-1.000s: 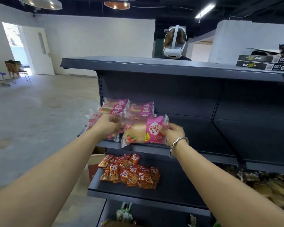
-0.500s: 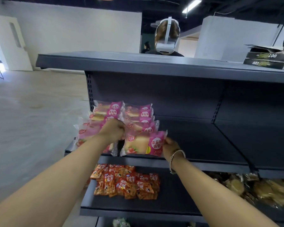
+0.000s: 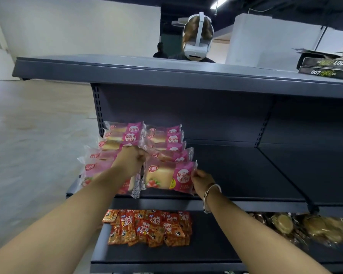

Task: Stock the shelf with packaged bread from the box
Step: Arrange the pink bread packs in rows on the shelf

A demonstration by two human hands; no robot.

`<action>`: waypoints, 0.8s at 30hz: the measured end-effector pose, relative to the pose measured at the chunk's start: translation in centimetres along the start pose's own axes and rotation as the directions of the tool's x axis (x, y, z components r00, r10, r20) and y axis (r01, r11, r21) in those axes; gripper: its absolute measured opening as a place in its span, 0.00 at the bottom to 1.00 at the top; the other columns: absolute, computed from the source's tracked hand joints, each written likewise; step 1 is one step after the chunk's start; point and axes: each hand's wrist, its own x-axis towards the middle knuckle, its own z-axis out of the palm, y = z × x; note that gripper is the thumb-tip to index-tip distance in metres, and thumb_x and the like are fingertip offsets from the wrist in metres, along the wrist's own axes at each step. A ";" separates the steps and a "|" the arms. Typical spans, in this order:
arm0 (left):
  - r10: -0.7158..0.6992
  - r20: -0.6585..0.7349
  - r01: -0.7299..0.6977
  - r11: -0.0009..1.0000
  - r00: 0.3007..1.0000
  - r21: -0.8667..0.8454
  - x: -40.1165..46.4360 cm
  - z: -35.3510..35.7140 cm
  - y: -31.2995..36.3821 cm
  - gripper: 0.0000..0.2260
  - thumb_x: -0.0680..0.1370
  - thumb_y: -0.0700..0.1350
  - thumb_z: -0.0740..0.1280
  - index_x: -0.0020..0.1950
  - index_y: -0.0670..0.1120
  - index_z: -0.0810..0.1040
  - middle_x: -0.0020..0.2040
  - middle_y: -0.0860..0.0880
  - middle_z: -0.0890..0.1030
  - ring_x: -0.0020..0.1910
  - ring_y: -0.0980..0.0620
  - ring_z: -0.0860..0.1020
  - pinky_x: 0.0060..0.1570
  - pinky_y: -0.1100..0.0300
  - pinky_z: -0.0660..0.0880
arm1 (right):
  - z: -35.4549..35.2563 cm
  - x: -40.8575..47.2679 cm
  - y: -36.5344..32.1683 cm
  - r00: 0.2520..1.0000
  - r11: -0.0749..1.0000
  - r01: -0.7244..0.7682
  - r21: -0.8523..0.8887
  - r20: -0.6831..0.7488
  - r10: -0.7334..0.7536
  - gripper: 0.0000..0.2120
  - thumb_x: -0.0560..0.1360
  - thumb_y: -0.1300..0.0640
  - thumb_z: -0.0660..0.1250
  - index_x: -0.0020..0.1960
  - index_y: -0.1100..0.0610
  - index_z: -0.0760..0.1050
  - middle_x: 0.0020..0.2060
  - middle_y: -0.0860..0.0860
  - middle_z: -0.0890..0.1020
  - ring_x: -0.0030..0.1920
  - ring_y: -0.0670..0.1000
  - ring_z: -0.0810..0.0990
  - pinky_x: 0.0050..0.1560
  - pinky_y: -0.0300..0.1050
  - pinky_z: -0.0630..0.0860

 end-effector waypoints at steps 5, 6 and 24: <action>0.000 0.000 0.000 0.998 1.000 -0.065 0.2 -0.2 -0.5 0.13 0.78 0.36 0.60 0.57 0.43 0.80 0.53 0.43 0.83 0.48 0.46 0.81 0.48 0.58 0.75 | 0.4 0.2 -0.2 1.000 1.000 -0.004 0.019 0.010 0.004 0.15 0.81 0.55 0.55 0.60 0.59 0.75 0.58 0.59 0.79 0.58 0.59 0.78 0.61 0.57 0.75; 0.002 -0.002 -0.002 0.998 1.000 -0.065 0.3 -0.3 -0.6 0.13 0.78 0.35 0.60 0.57 0.42 0.80 0.54 0.43 0.83 0.48 0.47 0.80 0.48 0.59 0.73 | 0.5 0.3 -0.3 1.000 1.000 -0.002 0.020 0.007 0.002 0.15 0.81 0.55 0.55 0.60 0.59 0.75 0.58 0.59 0.79 0.58 0.59 0.78 0.61 0.57 0.75; 0.021 -0.054 -0.022 1.000 0.998 -0.012 0.2 0.5 -0.6 0.13 0.79 0.38 0.59 0.59 0.43 0.79 0.54 0.43 0.82 0.49 0.46 0.80 0.48 0.60 0.73 | 0.2 -0.1 0.0 1.000 0.996 -0.006 0.089 0.024 0.004 0.15 0.80 0.54 0.57 0.62 0.60 0.72 0.56 0.57 0.78 0.49 0.51 0.74 0.40 0.39 0.75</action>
